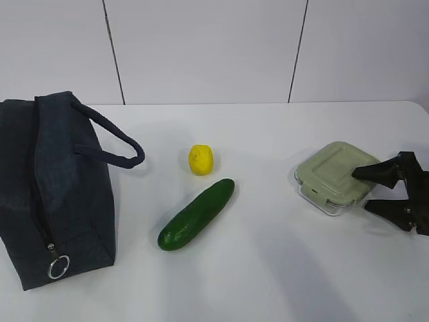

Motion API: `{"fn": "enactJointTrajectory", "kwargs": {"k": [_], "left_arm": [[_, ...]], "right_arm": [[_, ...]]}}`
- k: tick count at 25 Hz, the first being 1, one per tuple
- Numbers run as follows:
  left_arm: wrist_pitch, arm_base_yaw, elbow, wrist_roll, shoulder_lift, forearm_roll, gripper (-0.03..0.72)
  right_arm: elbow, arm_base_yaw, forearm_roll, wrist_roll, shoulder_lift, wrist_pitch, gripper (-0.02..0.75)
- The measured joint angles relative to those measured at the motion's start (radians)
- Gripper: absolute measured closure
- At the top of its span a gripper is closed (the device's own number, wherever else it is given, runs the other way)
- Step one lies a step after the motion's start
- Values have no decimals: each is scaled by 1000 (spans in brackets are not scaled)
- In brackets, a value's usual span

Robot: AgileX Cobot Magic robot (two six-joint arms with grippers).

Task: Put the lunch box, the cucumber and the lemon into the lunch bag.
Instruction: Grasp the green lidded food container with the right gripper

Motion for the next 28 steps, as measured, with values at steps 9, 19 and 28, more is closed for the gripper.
{"fn": "enactJointTrajectory", "kwargs": {"k": [9,19,28], "left_arm": [[0,0,0,0,0,0,445],[0,0,0,0,0,0,445],[0,0,0,0,0,0,445]], "right_arm": [[-16,6,0,-15,31,13,144],[-28,29,0,-23,36,21,144],[-39,57,0,-31,36,10,145]]}}
